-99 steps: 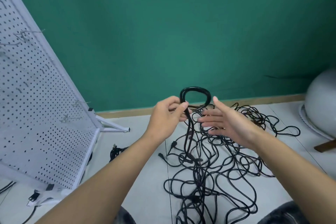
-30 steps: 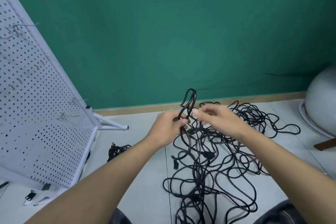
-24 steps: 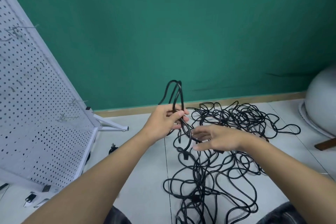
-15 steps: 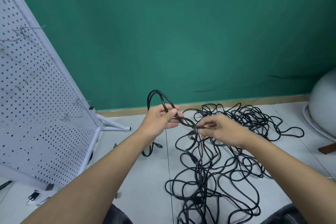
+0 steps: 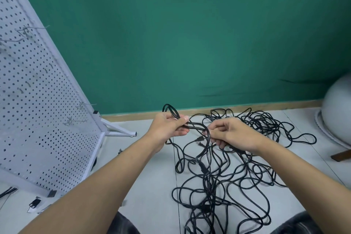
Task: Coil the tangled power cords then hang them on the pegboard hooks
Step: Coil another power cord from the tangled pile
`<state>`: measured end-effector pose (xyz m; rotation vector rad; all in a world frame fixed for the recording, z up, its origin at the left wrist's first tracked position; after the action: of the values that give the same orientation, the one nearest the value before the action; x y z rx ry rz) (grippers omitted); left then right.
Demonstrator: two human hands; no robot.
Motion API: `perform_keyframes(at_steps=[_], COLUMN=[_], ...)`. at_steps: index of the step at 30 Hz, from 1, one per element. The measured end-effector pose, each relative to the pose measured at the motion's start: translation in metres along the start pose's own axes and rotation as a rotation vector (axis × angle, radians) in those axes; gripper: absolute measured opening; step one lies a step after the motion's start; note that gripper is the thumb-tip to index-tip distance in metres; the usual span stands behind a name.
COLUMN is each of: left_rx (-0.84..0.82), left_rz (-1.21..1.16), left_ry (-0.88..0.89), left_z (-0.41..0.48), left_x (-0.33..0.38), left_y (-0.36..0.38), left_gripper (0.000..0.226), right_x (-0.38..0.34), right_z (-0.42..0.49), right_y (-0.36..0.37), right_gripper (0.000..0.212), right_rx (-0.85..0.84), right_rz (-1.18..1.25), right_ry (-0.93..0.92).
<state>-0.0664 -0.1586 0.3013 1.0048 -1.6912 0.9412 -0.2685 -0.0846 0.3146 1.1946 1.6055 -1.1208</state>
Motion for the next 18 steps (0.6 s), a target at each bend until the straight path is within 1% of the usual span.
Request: perform_keyframes(at_steps=[2,6,8,10,11,15,18], left_rx=[0.040,0.110,0.115,0.105,0.098,0.008,-0.053], left_rz=[-0.004,0.001,0.006,0.008,0.011,-0.060,-0.021], left_ry=[-0.010,-0.031,-0.036,-0.039,-0.043,-0.060,-0.049], left_z=[0.001,0.004,0.004,0.003,0.004,0.005,0.002], left_x=[0.000,-0.002,-0.002,-0.002,-0.002,-0.004,-0.005], left_y=[0.000,-0.001,0.000,0.000,0.001,0.000,-0.003], left_gripper=[0.016,0.022,0.022,0.020,0.019,0.018,0.012], right_x=[-0.001,-0.009,-0.013,-0.015,-0.014,-0.012,-0.009], right_z=[0.000,-0.003,-0.006,-0.008,-0.008,-0.005,-0.002], right_y=[0.001,0.008,0.010,0.011,0.012,0.010,0.009], right_gripper=[0.011,0.024,0.026,0.028,0.027,0.025,0.027], right_rx=[0.001,-0.050,-0.050,-0.041,-0.040,-0.044,0.012], right_rz=[0.063,0.185,0.145,0.065,0.064,0.074,0.148], right_ry=[-0.011,0.034,0.032,-0.001,-0.007,0.014,0.031])
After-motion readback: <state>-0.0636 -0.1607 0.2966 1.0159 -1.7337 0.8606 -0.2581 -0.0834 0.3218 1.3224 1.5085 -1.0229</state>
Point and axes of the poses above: each hand's wrist, its own z-axis towards the middle knuckle, its own y-axis out of the palm, x = y × z, the point moved 3 cm from there along z, towards the middle knuckle, and after that the axes turned 12 degrees about z, right-handed, at the moved point
